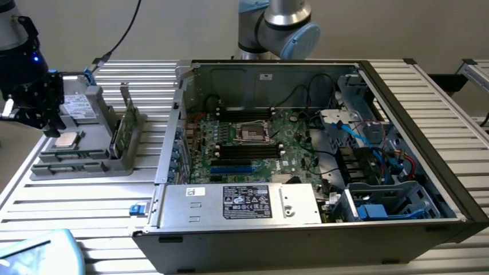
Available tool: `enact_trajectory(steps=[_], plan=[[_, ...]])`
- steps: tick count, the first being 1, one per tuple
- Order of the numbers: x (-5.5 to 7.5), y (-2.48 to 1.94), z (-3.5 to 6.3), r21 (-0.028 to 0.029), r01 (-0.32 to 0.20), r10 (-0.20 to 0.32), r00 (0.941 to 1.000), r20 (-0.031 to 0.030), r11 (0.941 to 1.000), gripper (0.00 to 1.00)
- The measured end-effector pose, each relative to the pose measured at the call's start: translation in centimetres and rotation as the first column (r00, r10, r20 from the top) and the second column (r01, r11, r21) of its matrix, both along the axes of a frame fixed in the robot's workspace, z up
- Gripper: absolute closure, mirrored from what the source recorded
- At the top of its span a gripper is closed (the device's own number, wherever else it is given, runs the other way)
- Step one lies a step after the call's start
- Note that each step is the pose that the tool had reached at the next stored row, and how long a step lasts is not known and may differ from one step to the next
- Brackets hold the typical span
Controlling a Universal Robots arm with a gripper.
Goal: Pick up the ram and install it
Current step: 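Pick up the ram and move it above insertion slot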
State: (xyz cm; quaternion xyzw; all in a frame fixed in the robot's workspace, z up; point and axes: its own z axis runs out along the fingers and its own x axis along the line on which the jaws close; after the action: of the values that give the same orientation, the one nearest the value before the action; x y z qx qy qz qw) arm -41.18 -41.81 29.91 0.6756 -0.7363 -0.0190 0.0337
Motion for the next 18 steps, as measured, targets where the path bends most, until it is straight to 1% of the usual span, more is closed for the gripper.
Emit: enact_trajectory(steps=[2,3,7,12,18], plan=[[0.0,0.0,-0.04,0.0001,0.0,0.0,1.0,0.0001,1.0,0.76],[0.0,-0.01,-0.13,0.0002,0.0,0.0,1.0,0.0004,1.0,0.69],[-0.2,-0.04,-0.8,0.0012,-0.006,0.006,1.0,0.0023,1.0,0.69],[-0.5,-0.15,-1.57,0.0077,-0.046,0.046,0.9989,0.0032,0.9989,0.69],[-0.8,-0.44,-2.56,0.0153,-0.092,0.092,0.9957,0.0037,0.9956,0.69]])
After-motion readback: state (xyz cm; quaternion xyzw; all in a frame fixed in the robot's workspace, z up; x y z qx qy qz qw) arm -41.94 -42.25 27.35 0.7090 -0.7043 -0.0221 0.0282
